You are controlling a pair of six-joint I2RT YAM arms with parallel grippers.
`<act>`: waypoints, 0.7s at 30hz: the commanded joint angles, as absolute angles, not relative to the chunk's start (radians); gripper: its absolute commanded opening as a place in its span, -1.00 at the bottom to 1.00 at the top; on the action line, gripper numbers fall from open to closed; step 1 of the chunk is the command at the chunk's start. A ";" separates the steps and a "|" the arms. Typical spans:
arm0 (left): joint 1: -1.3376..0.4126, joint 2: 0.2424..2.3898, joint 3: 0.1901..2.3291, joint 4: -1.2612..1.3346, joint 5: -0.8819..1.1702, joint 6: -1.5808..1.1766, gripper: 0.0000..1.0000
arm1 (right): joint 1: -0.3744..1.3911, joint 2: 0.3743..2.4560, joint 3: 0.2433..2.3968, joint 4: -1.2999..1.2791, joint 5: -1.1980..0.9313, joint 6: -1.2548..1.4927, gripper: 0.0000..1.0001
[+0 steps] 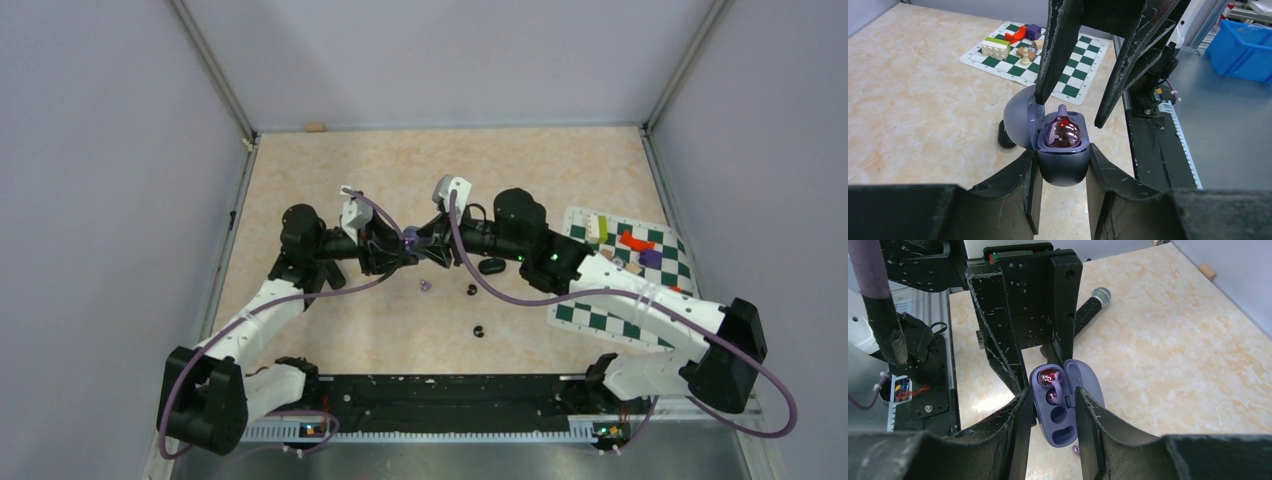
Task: Insert the wireless bluetooth earbuds into the charging case
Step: Place the earbud in the charging case.
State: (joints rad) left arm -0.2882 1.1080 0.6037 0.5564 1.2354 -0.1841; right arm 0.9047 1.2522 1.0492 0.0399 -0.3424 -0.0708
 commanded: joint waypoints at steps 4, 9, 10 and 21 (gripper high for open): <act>-0.291 1.076 0.617 0.570 1.322 -0.153 -1.00 | 0.902 1.269 1.108 0.084 -0.260 -0.066 -0.25; -0.296 1.078 0.621 0.550 1.341 -0.136 -1.00 | 0.909 1.281 1.110 0.087 -0.249 -0.070 -0.25; -0.297 1.078 0.621 0.539 1.345 -0.128 -1.00 | 0.910 1.283 1.109 0.087 -0.245 -0.071 -0.24; -0.310 1.081 0.654 0.384 1.357 -0.009 -1.00 | 0.918 1.292 1.126 0.078 -0.213 -0.081 -0.25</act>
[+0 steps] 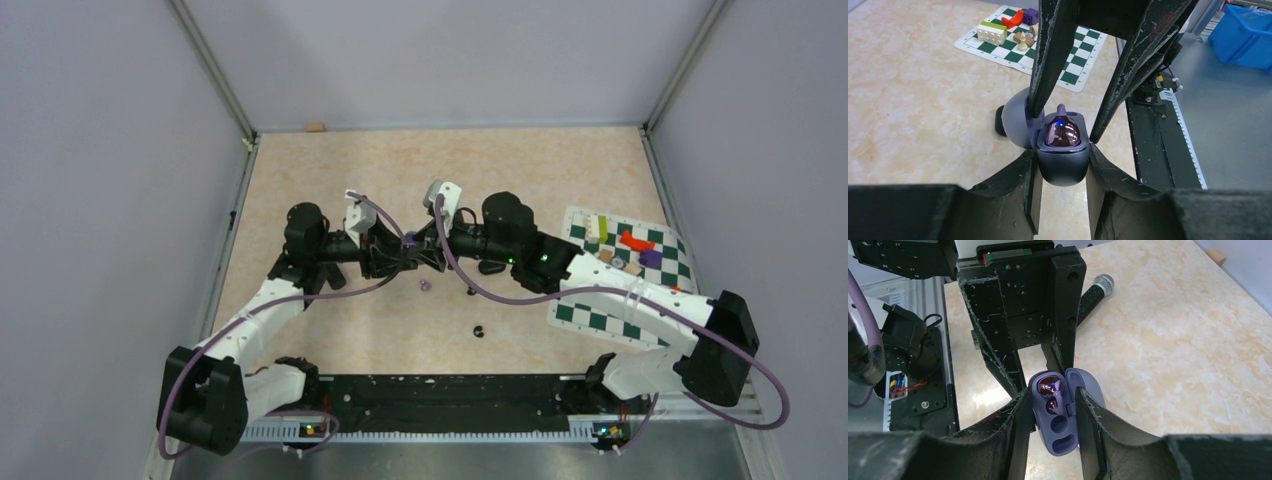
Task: Insert the wireless bluetooth earbuds into the charging case
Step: Place the earbud in the charging case.
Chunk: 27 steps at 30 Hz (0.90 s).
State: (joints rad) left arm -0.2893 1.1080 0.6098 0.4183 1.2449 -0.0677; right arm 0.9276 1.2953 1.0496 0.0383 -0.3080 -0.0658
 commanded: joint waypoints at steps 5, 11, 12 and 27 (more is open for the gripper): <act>-0.311 1.080 0.663 0.339 1.365 0.034 -1.00 | 0.919 1.266 1.142 0.060 -0.170 -0.113 -0.24; -0.312 1.081 0.677 0.314 1.371 0.044 -1.00 | 0.918 1.256 1.136 0.059 -0.160 -0.127 -0.23; -0.312 1.079 0.678 0.311 1.370 0.048 -1.00 | 0.919 1.257 1.136 0.058 -0.158 -0.129 -0.23; -0.313 1.078 0.703 0.233 1.381 0.104 -1.00 | 0.918 1.213 1.154 0.030 -0.131 -0.180 0.38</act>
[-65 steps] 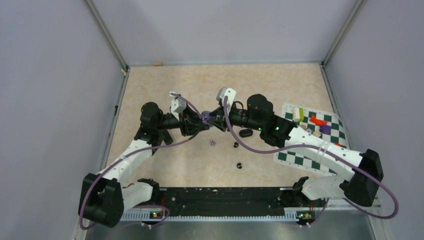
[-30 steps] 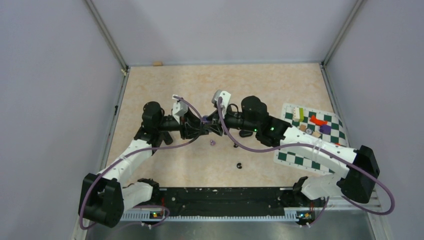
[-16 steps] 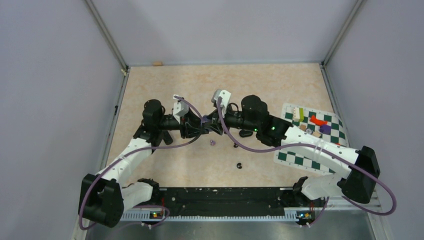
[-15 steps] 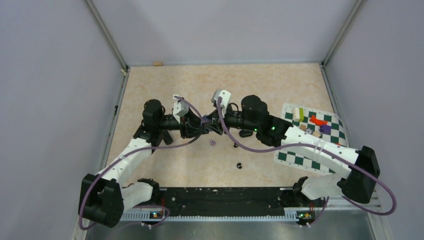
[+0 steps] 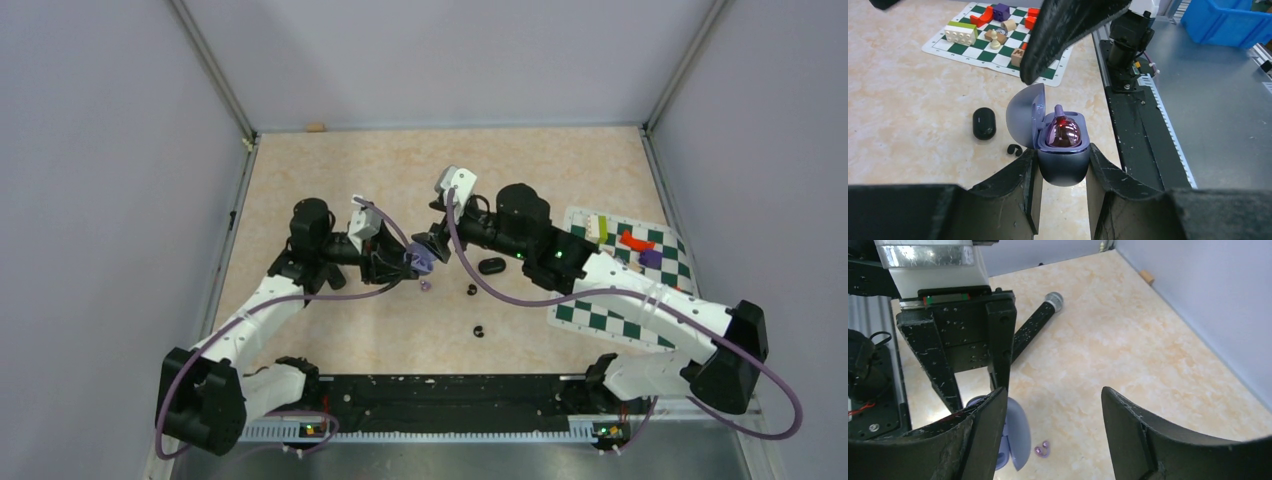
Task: Insert the wireless bluetooth earbuds into the charging case
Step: Place the earbud in the charging case.
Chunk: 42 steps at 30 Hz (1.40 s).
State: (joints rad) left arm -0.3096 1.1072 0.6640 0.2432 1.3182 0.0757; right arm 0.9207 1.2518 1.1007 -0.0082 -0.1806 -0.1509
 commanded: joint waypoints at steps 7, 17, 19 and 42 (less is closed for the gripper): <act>-0.313 1.073 0.713 0.184 1.384 0.142 -1.00 | 0.918 1.238 1.151 0.009 -0.234 -0.173 0.75; -0.314 1.068 0.723 0.132 1.393 0.183 -1.00 | 0.918 1.255 1.148 -0.047 -0.355 -0.207 0.98; -0.314 1.066 0.723 0.127 1.394 0.187 -1.00 | 0.918 1.259 1.144 -0.042 -0.349 -0.208 0.98; -0.317 1.067 0.731 0.100 1.404 0.209 -1.00 | 0.941 1.299 1.139 -0.034 -0.289 -0.239 0.98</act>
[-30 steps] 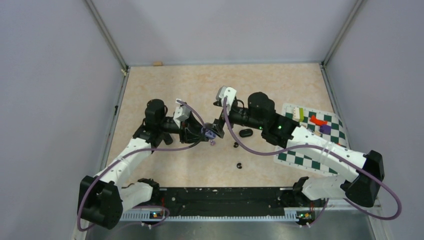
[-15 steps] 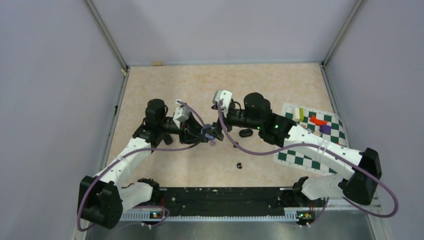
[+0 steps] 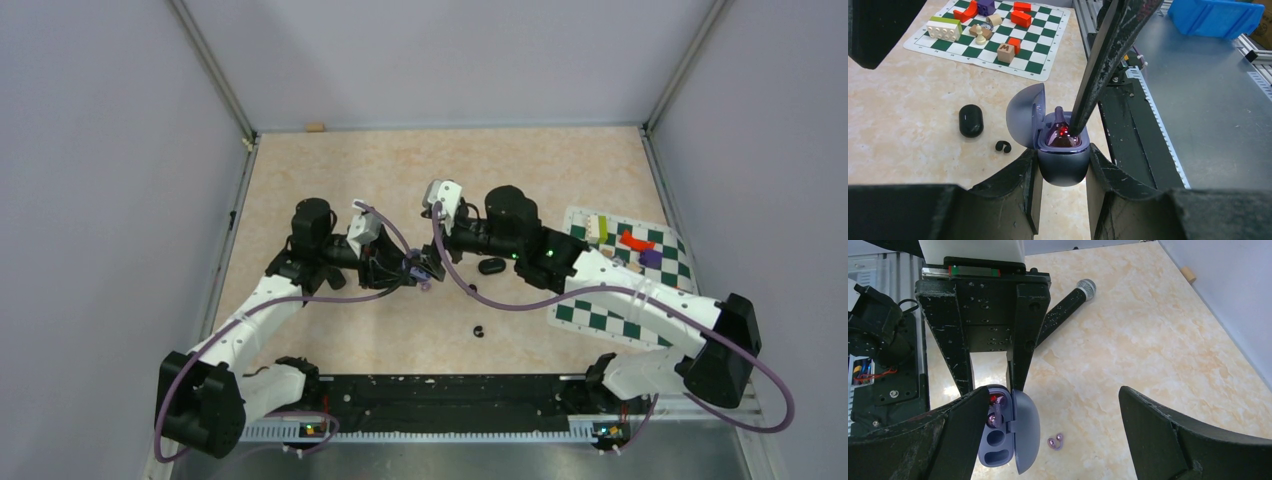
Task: Insert the wireless bluetooth earbuds into the charging case
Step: Place the earbud in the charging case, then pick up the earbud from the center of the board.
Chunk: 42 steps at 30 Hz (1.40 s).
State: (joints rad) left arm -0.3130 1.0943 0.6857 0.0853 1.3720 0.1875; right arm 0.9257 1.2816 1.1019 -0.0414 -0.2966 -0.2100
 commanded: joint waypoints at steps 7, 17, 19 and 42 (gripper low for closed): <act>-0.318 1.066 0.735 0.083 1.403 0.222 -1.00 | 0.961 1.310 1.150 -0.049 -0.283 -0.250 0.98; -0.319 1.073 0.743 0.065 1.397 0.238 -1.00 | 0.920 1.194 1.195 -0.092 -0.273 -0.237 0.98; -0.319 1.072 0.752 0.053 1.390 0.246 -1.00 | 0.887 1.175 1.186 -0.086 -0.273 -0.238 0.98; -0.017 0.980 1.029 -0.381 1.310 0.440 -1.00 | 0.626 1.535 1.270 -0.177 -0.327 -0.169 0.87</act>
State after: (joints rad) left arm -0.0681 1.0142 0.9657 -0.2043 1.2942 0.3229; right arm 0.6304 1.4166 1.1587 -0.1131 -0.2527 -0.2344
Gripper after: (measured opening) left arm 0.376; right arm 0.963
